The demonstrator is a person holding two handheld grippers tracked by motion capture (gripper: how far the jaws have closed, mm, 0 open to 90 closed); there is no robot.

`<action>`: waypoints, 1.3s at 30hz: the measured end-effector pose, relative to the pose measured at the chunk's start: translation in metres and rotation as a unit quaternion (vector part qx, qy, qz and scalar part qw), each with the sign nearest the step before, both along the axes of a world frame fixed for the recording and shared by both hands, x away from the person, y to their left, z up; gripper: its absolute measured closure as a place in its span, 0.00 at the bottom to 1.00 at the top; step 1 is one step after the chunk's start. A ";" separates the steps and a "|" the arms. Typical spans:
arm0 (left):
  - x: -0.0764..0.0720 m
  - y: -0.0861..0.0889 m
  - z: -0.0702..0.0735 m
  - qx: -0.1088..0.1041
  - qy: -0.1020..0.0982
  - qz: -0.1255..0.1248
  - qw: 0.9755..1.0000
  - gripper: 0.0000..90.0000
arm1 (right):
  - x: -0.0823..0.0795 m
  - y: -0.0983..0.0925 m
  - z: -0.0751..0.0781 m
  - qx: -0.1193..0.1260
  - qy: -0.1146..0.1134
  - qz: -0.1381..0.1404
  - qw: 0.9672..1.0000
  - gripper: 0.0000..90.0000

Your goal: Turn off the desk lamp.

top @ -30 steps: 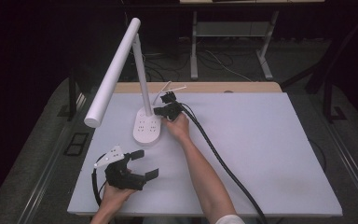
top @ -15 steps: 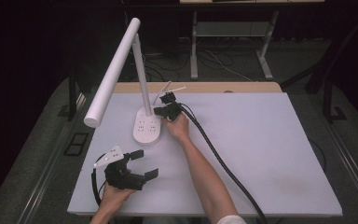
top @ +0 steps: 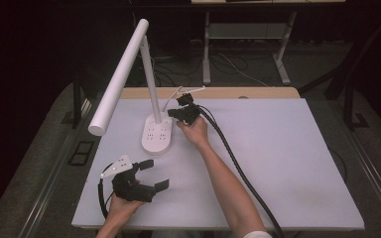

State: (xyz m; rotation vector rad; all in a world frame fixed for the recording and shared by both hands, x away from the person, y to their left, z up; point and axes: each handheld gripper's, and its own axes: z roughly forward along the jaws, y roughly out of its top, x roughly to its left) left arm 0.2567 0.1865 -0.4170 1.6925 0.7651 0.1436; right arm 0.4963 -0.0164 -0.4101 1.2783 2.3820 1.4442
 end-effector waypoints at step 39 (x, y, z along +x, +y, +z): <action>0.000 -0.002 -0.001 0.007 -0.001 0.002 1.000 0.00 | -0.068 -0.123 0.060 -0.032 -0.027 0.036 0.998 0.01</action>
